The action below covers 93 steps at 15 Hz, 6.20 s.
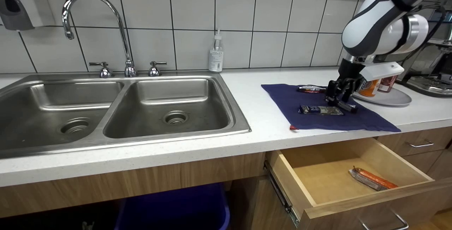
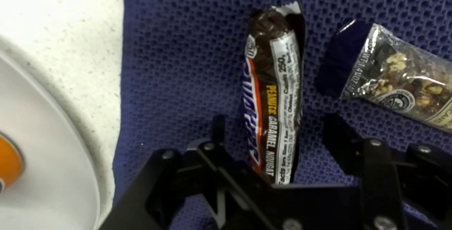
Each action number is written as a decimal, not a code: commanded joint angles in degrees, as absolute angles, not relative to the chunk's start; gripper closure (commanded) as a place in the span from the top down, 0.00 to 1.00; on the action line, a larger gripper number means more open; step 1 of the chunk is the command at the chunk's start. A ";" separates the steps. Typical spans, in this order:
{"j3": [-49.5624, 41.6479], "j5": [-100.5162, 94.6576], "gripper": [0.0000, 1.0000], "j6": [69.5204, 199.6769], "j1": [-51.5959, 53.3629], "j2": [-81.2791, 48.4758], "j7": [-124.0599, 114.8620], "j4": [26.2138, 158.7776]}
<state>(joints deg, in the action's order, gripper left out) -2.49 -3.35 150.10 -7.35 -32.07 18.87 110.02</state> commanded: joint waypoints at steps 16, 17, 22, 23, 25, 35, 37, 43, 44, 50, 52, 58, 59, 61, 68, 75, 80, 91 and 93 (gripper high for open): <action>0.02 -1.42 0.04 149.31 -10.13 -30.06 19.86 109.64; 0.09 -1.47 0.04 149.47 -10.12 -29.68 19.90 110.01; -0.02 -1.88 0.04 150.88 -9.84 -27.02 20.02 113.62; -0.02 -1.91 0.04 151.32 -9.82 -26.39 20.08 114.61; 0.05 -2.00 0.04 152.31 -9.73 -24.75 20.29 117.16; 0.16 -3.56 0.04 157.17 -8.76 -16.22 21.64 131.20; 0.03 -4.12 0.04 158.18 -8.57 -14.47 22.17 134.07; -1.49 -10.00 0.04 161.23 -7.20 -9.90 21.87 141.42; -1.71 -11.18 0.04 161.59 -7.08 -9.33 21.87 142.32; -3.45 -18.65 0.04 162.86 -6.03 -7.58 21.54 145.88; -3.80 -20.58 0.04 162.90 -5.88 -7.43 21.87 146.52; -4.57 -26.68 0.04 163.85 -5.19 -7.03 22.47 148.35; -4.73 -27.85 0.04 164.15 -5.04 -6.89 22.55 148.67; -5.07 -30.40 0.04 164.89 -4.74 -6.57 22.59 149.38; -4.34 -34.33 0.04 169.09 -5.53 -5.94 23.46 152.34; -4.96 -35.03 0.04 171.55 -5.75 -5.09 22.93 154.46; -5.37 -36.52 0.04 170.82 -5.59 -5.86 23.27 154.42; -6.01 -38.57 0.04 170.41 -5.51 -6.79 22.92 154.07; -6.15 -38.91 0.04 170.40 -5.55 -6.85 22.92 154.07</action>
